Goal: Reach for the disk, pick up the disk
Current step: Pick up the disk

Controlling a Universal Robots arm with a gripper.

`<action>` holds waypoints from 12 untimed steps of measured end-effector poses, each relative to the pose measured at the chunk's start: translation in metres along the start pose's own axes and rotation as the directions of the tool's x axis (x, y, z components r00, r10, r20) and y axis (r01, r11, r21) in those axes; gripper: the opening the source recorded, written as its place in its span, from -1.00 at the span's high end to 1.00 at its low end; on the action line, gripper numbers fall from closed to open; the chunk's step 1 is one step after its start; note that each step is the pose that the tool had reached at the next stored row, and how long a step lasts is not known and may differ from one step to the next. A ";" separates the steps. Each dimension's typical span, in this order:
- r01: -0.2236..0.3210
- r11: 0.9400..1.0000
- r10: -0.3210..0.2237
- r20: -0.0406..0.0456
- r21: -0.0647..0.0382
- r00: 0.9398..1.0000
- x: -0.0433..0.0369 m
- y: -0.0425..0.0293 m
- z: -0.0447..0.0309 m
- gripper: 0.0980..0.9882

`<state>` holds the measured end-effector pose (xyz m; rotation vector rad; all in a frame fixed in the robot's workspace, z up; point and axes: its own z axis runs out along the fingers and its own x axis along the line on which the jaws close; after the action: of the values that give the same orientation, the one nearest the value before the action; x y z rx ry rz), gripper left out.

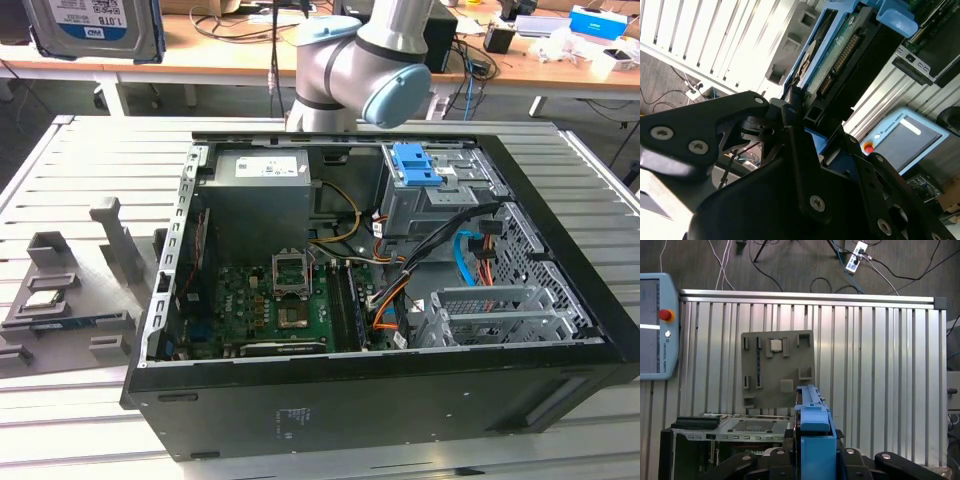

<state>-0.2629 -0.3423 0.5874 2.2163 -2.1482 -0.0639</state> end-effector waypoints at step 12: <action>0.000 1.000 0.000 -0.002 0.000 1.000 0.0010 -0.0422 0.0037 0.40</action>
<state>-0.2210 -0.3420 0.5808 2.2149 -2.1469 -0.0615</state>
